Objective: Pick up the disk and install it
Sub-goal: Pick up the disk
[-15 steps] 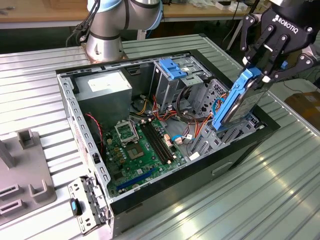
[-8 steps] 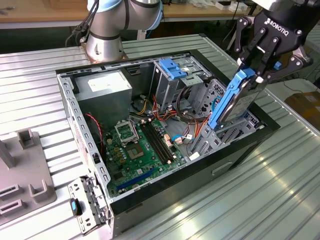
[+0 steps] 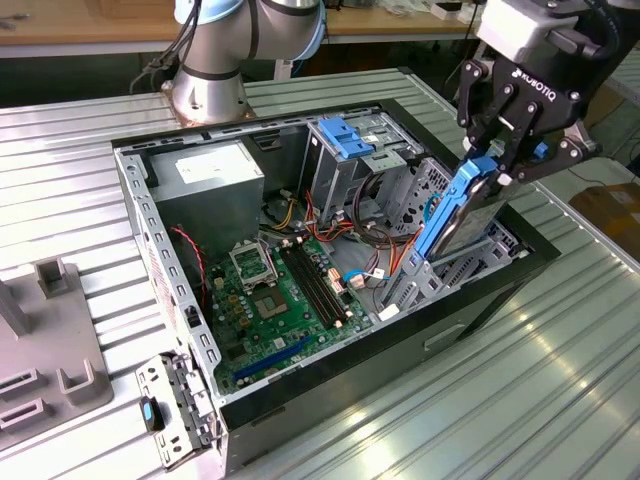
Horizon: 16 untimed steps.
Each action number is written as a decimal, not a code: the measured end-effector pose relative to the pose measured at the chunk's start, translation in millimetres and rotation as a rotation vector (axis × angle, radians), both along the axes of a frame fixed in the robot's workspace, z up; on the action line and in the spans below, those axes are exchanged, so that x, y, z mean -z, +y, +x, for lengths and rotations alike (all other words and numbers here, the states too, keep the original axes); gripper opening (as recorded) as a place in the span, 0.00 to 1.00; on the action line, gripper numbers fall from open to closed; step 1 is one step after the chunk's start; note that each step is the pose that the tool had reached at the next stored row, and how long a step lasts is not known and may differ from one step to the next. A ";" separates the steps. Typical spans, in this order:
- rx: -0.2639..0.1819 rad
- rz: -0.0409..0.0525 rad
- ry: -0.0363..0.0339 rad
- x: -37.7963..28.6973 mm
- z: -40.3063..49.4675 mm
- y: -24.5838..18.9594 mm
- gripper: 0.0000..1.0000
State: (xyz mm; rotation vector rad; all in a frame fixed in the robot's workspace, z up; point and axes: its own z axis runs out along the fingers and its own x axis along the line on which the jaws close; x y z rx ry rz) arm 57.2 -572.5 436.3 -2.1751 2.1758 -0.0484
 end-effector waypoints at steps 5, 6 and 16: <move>0.000 -0.0002 0.0000 18.3 0.0 0.0 0.36; 0.001 -0.0001 0.0000 22.9 0.0 0.0 0.36; 0.002 -0.0002 0.0000 37.2 0.0 0.0 0.50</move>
